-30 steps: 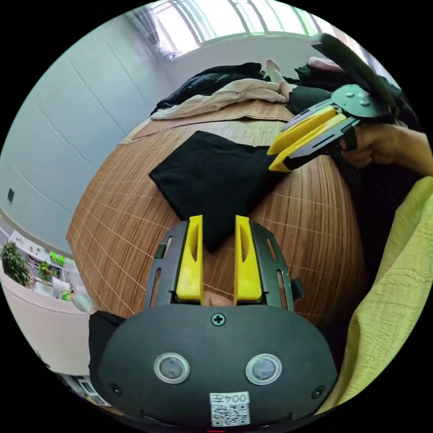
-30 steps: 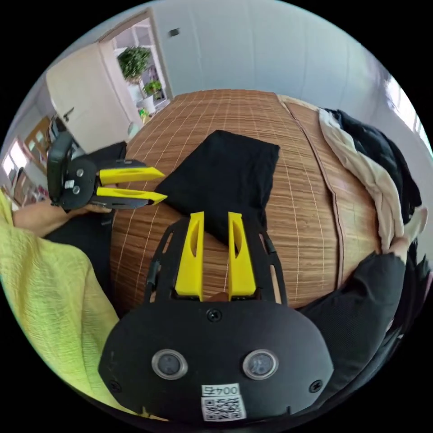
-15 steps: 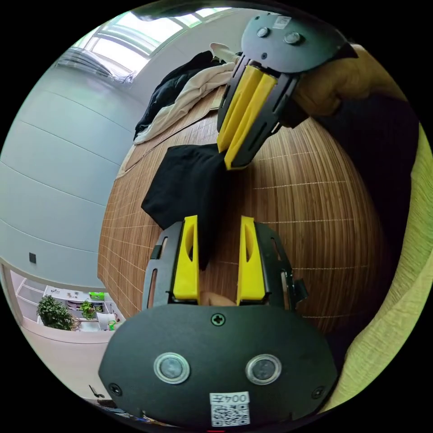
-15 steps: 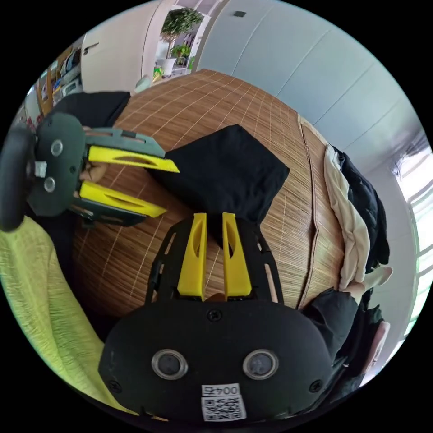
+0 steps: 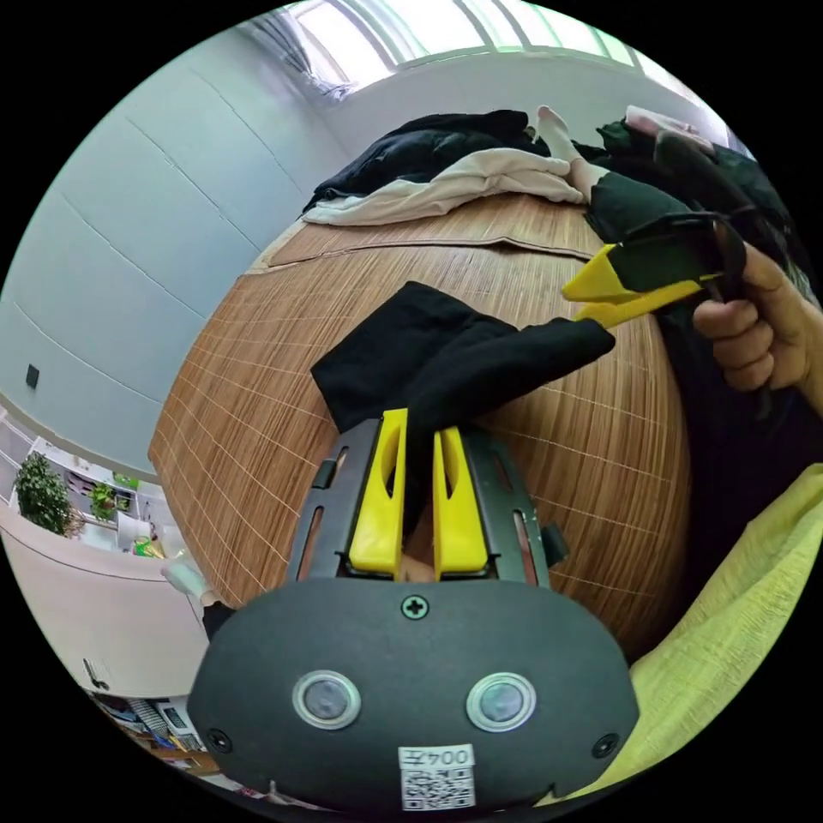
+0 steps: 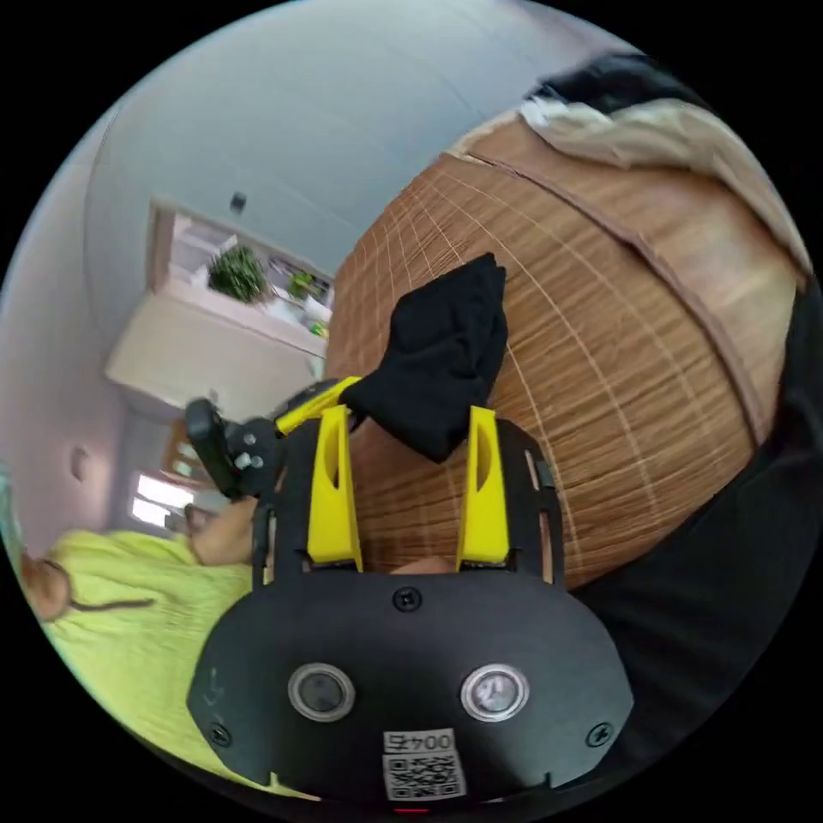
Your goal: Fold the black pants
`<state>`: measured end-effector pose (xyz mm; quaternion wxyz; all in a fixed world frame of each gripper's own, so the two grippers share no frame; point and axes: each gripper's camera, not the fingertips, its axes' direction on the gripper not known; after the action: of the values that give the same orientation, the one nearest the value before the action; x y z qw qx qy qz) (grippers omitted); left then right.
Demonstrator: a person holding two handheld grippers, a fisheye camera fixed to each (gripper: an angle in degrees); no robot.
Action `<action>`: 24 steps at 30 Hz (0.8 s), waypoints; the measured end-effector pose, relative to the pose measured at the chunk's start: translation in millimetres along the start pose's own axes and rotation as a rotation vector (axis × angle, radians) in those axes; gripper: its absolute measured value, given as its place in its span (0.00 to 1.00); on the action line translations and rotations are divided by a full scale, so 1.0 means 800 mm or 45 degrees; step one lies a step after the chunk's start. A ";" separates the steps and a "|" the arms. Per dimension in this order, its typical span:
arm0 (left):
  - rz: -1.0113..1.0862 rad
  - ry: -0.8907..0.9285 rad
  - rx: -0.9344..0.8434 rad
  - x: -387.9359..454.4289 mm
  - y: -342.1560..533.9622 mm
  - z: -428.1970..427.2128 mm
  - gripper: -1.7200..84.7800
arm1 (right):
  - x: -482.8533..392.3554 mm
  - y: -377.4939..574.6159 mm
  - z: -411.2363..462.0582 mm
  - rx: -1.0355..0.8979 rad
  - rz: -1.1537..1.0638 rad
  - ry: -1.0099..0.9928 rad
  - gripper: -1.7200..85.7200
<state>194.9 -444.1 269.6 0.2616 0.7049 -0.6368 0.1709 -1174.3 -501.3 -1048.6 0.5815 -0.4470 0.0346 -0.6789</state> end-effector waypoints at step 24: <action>0.147 0.031 0.143 0.039 0.079 -0.119 0.02 | 0.256 -0.033 -0.007 0.022 0.285 -0.441 0.09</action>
<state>145.1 -416.8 374.1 0.2192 0.6785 -0.6625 0.2297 -1182.0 -663.2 -921.0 0.6543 -0.5454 -0.0225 -0.5234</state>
